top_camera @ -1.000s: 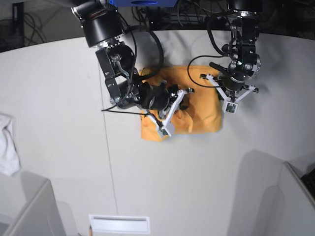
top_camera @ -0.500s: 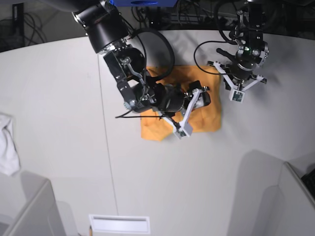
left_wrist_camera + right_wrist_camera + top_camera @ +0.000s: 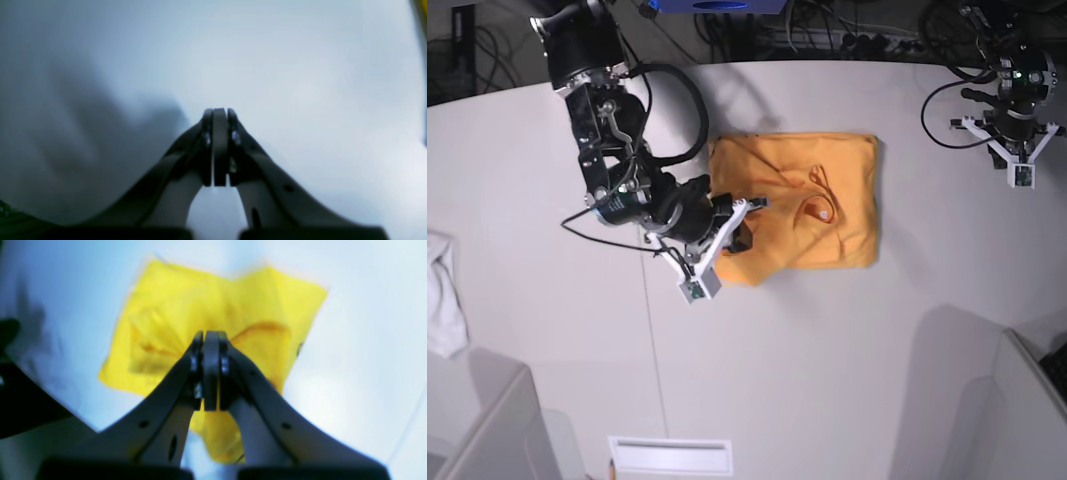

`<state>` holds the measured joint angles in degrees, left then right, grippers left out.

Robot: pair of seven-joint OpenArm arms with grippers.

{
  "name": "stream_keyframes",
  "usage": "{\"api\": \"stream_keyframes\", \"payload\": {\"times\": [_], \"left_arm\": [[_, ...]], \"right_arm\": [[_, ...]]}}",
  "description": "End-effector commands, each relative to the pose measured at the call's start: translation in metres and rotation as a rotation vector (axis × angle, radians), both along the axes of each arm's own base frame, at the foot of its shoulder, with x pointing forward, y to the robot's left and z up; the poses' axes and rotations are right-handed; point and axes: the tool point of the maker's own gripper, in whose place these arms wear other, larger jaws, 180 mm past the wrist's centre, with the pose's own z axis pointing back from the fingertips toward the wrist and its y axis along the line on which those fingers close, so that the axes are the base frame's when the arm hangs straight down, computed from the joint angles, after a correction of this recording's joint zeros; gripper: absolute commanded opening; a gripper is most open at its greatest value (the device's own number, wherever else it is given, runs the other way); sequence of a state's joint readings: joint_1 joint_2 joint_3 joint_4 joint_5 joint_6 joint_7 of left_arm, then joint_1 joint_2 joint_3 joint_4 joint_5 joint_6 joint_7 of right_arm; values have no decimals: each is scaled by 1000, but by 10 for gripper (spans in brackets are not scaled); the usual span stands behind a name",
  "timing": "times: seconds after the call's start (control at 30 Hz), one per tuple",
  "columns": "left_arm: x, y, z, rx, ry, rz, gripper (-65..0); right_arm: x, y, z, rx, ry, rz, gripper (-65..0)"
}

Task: Fold the T-shirt properly
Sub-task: 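Grasp the other strip end with the right gripper and fold it over the stack, then press and smooth the folded stack with the right gripper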

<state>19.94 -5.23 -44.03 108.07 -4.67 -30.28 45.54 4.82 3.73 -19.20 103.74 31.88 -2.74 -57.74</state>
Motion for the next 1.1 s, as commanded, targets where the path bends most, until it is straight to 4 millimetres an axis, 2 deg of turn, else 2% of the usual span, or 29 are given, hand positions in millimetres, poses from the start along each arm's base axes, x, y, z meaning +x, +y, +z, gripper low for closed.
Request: {"api": "stream_keyframes", "payload": {"times": [0.0, 0.2, 0.53, 0.73, 0.87, 1.07], "left_arm": [[2, 7, 12, 22, -38, 6, -650], [1, 11, 15, 28, -45, 19, -650], [0, 11, 13, 26, -41, 22, -650], [0, 8, 11, 17, -42, 22, -650], [0, 5, 10, 9, -44, 25, -650], [0, 5, 8, 2, -45, 29, -650]], "right_arm": [[11, 3, 12, 37, -38, -12, -650], [15, -6, -30, -3, 77, -44, -650], [31, -15, -59, -35, 129, -84, -650], [22, 27, -55, -20, 108, 13, -650], [16, 59, -43, 23, 100, 62, -650], [15, 94, -23, 80, 76, 104, -650]]}}
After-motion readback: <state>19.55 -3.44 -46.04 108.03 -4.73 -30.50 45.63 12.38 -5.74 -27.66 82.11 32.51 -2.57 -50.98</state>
